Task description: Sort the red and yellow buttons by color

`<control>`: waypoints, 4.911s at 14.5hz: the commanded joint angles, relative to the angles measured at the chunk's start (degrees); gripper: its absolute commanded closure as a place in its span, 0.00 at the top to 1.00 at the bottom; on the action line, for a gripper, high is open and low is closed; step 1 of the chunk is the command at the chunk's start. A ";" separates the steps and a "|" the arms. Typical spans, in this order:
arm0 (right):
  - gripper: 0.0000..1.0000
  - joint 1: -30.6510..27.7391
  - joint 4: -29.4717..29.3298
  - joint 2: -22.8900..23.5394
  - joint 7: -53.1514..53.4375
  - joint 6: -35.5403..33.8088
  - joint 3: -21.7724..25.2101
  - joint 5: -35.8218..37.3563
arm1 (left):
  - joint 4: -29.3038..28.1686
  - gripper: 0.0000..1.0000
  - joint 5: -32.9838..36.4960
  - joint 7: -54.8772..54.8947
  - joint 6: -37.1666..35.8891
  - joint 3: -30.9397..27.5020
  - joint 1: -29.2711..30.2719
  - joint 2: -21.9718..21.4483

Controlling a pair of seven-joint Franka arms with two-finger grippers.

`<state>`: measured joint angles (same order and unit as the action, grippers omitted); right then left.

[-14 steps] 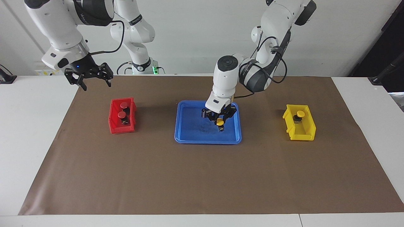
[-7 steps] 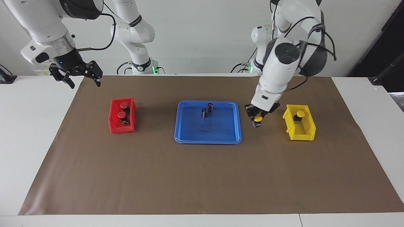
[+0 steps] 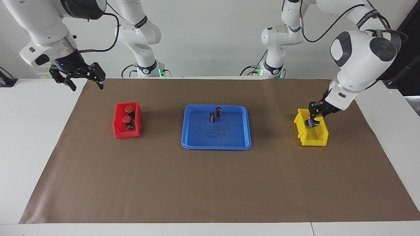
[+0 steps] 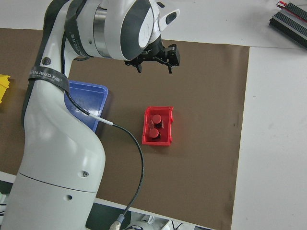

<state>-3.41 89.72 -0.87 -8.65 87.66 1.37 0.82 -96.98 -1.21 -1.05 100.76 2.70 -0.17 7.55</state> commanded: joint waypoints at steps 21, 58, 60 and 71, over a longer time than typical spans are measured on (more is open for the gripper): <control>1.00 0.24 -1.21 0.60 1.36 -2.14 0.13 0.58 | -19.65 0.01 -1.43 4.39 21.23 -3.41 -0.01 -1.57; 1.00 0.42 -1.30 0.60 1.36 -2.05 0.04 0.49 | -23.52 0.01 -2.22 5.10 23.87 -4.46 -0.89 -1.13; 1.00 0.51 -1.30 0.60 1.36 -2.05 0.04 0.49 | -23.52 0.01 -2.22 5.18 23.96 -4.46 -0.89 -1.13; 1.00 0.51 -1.30 0.60 1.36 -1.96 0.04 0.49 | -23.52 0.49 -2.22 5.98 23.87 -4.64 -0.80 -1.13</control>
<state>-3.08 89.66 -0.84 -8.35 86.73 1.48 0.85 -119.52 -2.17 4.16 123.53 -1.53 -0.64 6.95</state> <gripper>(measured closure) 0.000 0.564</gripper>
